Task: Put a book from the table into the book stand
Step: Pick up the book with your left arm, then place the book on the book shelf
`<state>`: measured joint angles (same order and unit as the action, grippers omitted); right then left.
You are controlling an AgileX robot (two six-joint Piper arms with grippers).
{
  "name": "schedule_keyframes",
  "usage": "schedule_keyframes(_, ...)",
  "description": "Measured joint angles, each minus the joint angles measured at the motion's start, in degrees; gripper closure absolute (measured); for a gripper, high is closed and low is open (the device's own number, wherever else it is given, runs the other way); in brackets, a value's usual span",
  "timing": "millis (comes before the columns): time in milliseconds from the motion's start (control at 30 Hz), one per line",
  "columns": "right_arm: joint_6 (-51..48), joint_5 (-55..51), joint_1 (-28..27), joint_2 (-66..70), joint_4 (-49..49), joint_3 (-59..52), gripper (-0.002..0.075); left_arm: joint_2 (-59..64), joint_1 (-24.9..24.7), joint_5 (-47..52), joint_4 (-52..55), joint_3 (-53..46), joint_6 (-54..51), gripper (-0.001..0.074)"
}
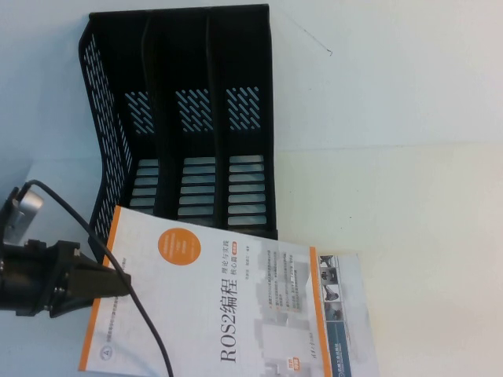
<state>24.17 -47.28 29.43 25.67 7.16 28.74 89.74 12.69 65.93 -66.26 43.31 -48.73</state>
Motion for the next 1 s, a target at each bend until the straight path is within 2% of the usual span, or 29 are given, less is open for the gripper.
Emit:
schedule_keyframes(233, -0.52, 0.0, 0.0, 0.0, 0.0, 0.0, 0.0726, -15.4, 0.0, 0.97, 2.7, 3.03, 7.28, 0.0631)
schedule_keyframes(467, -0.74, 0.0, 0.0, 0.0, 0.0, 0.0, 0.0726, -22.92, 0.0, 3.88, 7.83, 17.47, 16.66, 0.0631)
schedule_keyframes(700, -0.74, 0.23, 0.0, 0.0, 0.0, 0.0, 0.0726, -21.05, 0.0, 5.88, 9.27, 34.63, 24.38, 0.0631)
schedule_keyframes(1000, -0.74, 2.18, 0.0, 0.0, 0.0, 0.0, 0.0726, -12.7, 0.0, 3.87, 9.05, 48.45, 31.72, 0.0631)
